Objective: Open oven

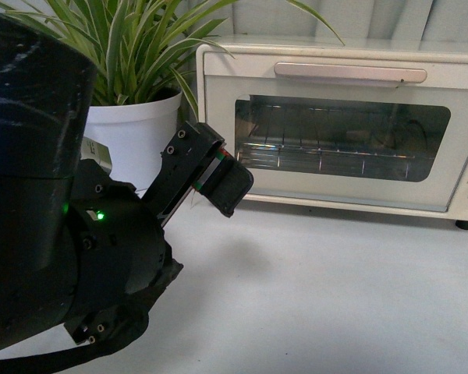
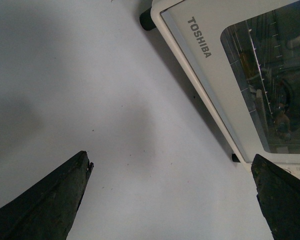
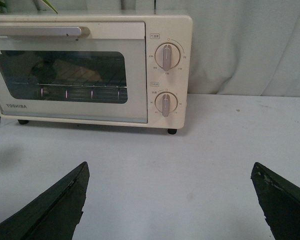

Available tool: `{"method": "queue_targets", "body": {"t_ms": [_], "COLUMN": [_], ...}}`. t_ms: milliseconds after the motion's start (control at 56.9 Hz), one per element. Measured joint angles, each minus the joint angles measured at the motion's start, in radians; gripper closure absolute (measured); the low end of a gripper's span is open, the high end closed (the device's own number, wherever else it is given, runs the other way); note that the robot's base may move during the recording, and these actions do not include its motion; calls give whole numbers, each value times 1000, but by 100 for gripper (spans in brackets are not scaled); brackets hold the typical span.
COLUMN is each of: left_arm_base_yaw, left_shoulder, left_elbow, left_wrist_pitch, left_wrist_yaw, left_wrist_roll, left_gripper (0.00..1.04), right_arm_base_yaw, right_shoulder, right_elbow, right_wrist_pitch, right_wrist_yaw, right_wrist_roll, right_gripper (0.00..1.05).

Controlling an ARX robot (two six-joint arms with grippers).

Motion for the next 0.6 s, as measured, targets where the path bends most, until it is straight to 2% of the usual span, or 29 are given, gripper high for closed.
{"method": "queue_targets", "body": {"t_ms": [598], "left_arm_base_yaw": [-51], "left_shoulder": [133], "left_elbow": [105], "left_wrist_pitch": [-50], "left_wrist_yaw": [-4], "left_wrist_roll": [-99], "left_gripper": [7], "right_arm_base_yaw": [0], "right_shoulder": [0], "right_elbow": [0], "right_wrist_pitch": [0], "right_wrist_yaw": [0], "right_wrist_roll": [0], "right_gripper": [9]}}
